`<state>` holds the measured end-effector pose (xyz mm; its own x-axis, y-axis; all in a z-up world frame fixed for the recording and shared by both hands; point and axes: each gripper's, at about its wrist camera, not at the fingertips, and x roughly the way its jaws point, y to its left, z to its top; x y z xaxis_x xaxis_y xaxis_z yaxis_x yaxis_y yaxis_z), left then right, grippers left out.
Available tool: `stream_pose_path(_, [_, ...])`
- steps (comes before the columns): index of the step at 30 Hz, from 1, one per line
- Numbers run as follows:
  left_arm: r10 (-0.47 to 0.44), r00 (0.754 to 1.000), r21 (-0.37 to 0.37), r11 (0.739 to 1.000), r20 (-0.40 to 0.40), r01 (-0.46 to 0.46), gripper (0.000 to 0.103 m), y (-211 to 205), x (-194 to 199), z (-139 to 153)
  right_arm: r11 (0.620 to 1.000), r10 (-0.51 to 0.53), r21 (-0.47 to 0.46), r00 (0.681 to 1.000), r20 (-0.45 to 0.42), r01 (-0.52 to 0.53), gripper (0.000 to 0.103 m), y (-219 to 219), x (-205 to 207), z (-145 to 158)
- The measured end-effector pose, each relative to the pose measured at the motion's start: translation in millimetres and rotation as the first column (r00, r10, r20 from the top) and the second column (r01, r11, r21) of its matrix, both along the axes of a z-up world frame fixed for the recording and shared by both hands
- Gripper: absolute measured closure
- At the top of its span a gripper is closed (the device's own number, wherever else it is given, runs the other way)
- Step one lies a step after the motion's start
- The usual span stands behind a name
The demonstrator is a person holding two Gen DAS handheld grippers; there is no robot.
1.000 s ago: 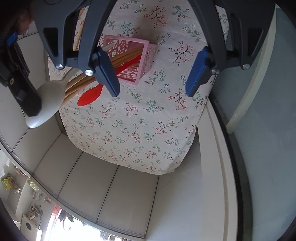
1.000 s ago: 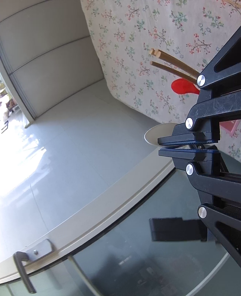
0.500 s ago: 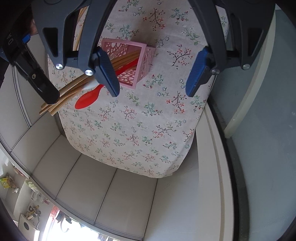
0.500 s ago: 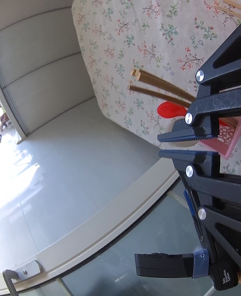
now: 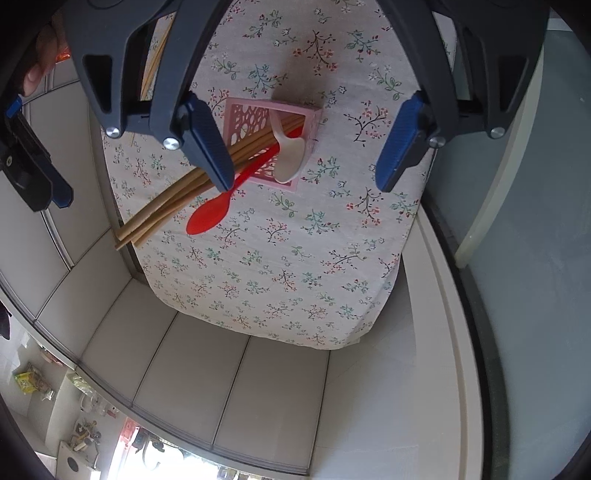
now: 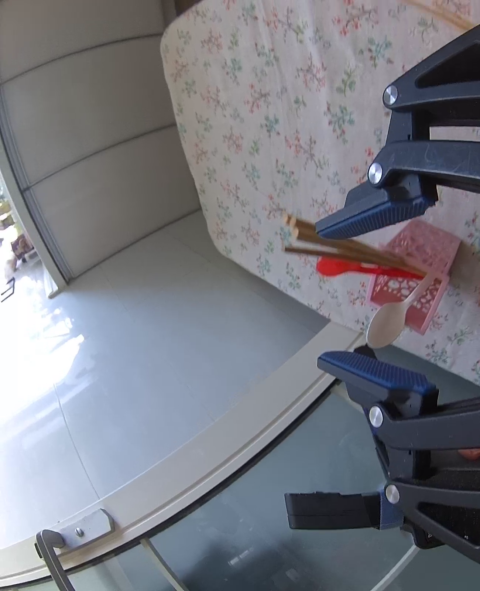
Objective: Organize utensils
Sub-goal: 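Open the left tool to drop the red spoon while the right tool drops the white spoon into the basket, then lower the left tool onto a chopstick on the cloth and close on it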
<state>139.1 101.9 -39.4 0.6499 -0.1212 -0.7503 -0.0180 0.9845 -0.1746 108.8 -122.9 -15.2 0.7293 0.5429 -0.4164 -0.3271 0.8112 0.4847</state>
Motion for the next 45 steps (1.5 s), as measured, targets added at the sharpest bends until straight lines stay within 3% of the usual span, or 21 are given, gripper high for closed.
stream_pose_path(8, [-0.088, 0.995, 0.029, 0.996, 0.05, 0.087, 0.021, -27, -22, 17, 0.994, -0.079, -0.08, 0.99, -0.113, 0.071, 0.028, -49, -11, -4])
stream_pose_path(18, [-0.232, 0.972, 0.059, 0.971, 0.03, 0.23, 0.021, -85, -30, 15, 0.973, -0.219, -0.128, 0.936, -0.274, 0.191, 0.023, -123, -21, -30])
stream_pose_path(28, [-0.409, 0.912, 0.106, 0.906, -0.034, 0.41, 0.021, -163, -39, -4, 0.951, -0.308, -0.17, 0.857, -0.413, 0.26, 0.023, -176, -29, -60])
stream_pose_path(36, [-0.521, 0.837, 0.039, 0.845, -0.166, 0.533, 0.021, -215, -34, -40, 0.942, -0.335, -0.182, 0.795, -0.505, 0.281, 0.023, -202, -27, -83])
stream_pose_path(39, [-0.532, 0.816, -0.013, 0.839, -0.227, 0.544, 0.03, -224, -25, -59, 0.94, -0.342, -0.186, 0.774, -0.532, 0.287, 0.023, -208, -23, -93])
stream_pose_path(44, [-0.528, 0.786, -0.082, 0.842, -0.322, 0.533, 0.062, -235, -5, -91, 0.939, -0.343, -0.198, 0.749, -0.567, 0.28, 0.023, -210, -14, -105])
stream_pose_path(45, [-0.524, 0.783, -0.083, 0.844, -0.336, 0.529, 0.065, -236, -2, -97, 0.94, -0.341, -0.195, 0.744, -0.575, 0.28, 0.023, -210, -13, -107])
